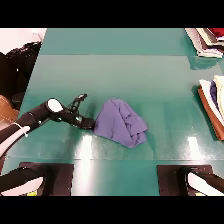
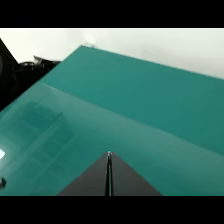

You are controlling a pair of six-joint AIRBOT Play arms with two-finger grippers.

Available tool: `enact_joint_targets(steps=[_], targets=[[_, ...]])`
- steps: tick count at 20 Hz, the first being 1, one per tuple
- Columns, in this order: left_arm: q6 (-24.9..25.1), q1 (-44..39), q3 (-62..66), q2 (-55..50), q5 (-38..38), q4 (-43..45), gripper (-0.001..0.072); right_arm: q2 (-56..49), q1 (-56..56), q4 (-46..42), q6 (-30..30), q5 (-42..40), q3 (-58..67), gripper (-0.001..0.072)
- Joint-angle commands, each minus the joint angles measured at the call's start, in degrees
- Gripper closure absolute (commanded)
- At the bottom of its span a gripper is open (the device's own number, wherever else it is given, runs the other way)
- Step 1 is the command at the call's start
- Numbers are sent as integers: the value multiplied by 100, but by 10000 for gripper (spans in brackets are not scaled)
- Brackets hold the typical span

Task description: Fold the shirts.

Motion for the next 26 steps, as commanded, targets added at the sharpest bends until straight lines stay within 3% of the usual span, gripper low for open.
enact_joint_targets(steps=[1,4,5,6,7,10,14,20,23,26], targets=[[-68,713,634,17,-1012,691,681,-26,4,-68,243,304,-780,695],[-68,1257,1335,35,-1392,898,681,-284,146,-63,326,549,-2011,692],[-68,1325,1499,50,-1399,898,681,-435,275,-63,326,608,-2382,598],[-68,1346,1606,63,-1390,898,681,-643,474,-20,326,643,-2745,343],[-66,1346,1672,70,-1384,898,681,-866,717,13,328,667,-3003,254],[-68,1346,1685,68,-1390,861,681,-1580,1665,35,337,295,-3379,261],[-68,1346,1685,68,-1390,861,680,-2511,2741,588,295,-229,-2793,261],[-63,1346,1685,68,-1388,861,680,-3683,3407,599,306,446,-1687,282],[-66,1346,1687,70,-1403,861,681,-3810,3407,505,258,483,-1445,694],[-76,1410,1906,280,-1453,898,681,-3523,3101,-229,435,590,-1123,697]])
